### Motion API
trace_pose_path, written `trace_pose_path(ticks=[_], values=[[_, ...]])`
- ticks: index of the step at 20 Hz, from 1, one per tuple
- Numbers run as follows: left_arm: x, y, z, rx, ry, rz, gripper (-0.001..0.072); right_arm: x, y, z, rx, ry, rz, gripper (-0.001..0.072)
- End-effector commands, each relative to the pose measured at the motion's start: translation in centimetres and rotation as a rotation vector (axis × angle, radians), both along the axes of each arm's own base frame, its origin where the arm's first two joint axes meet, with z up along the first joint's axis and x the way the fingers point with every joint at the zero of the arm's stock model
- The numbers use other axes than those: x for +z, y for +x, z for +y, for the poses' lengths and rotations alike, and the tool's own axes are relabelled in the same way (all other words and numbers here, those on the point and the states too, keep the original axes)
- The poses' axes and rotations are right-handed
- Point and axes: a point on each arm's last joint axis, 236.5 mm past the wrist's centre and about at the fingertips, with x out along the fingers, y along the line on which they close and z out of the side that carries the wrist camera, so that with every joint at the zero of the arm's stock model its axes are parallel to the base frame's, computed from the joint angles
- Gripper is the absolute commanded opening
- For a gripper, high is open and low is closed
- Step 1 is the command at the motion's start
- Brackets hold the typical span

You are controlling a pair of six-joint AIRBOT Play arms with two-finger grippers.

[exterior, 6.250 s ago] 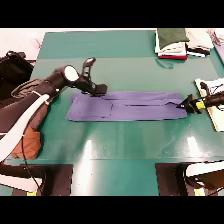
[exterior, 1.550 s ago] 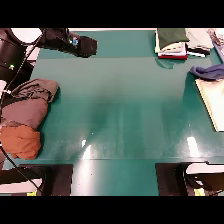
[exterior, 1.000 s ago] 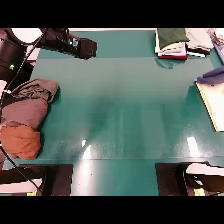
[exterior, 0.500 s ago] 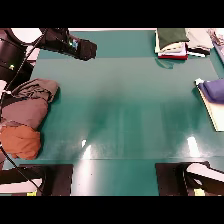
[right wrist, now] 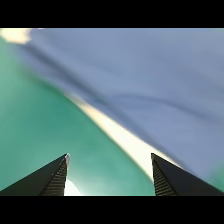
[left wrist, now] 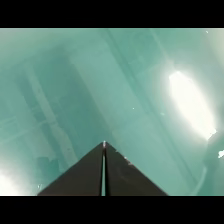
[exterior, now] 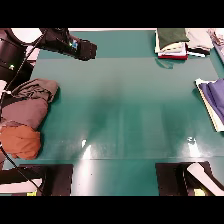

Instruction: Fold the shirts.

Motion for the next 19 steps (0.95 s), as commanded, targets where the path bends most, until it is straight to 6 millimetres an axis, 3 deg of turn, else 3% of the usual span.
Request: trace_pose_path(ticks=[1, 5, 9, 10, 11, 13, 16, 19], values=[[-0.2, -0.2, 0.0, -0.004, 0.006, 0.009, 0.0023, 3.9, 4.9, 8.1, 0.199, 0.024, -0.162, 0.0594], [-0.1, -0.1, 0.0, -0.002, 0.002, 0.003, 0.0023, 5.9, 7.9, 20.0, 0.537, 0.002, -0.216, 0.0593], [0.3, 0.2, -0.1, 0.003, -0.008, -0.013, 0.0023, 5.9, 7.9, 30.4, 0.835, 0.028, -0.219, 0.0589], [0.6, 0.4, -0.1, 0.006, -0.015, -0.025, 0.0023, 5.6, 7.7, 32.5, 0.892, 0.038, -0.214, 0.0540], [0.9, 0.7, -0.2, 0.011, -0.025, -0.039, 0.0023, 5.3, 7.3, 34.5, 0.949, 0.049, -0.206, 0.0405], [1.5, 1.1, -0.3, 0.018, -0.040, -0.065, 0.0023, 4.5, 6.6, 37.6, 1.040, 0.069, -0.182, 0.0016], [2.4, 1.8, -0.4, 0.031, -0.066, -0.107, 0.0023, 3.6, 5.9, 40.3, 1.117, 0.089, -0.156, 0.0014], [3.4, 2.5, -0.5, 0.043, -0.091, -0.147, 0.0023, 3.0, 5.5, 41.4, 1.151, 0.099, -0.136, 0.0014]])
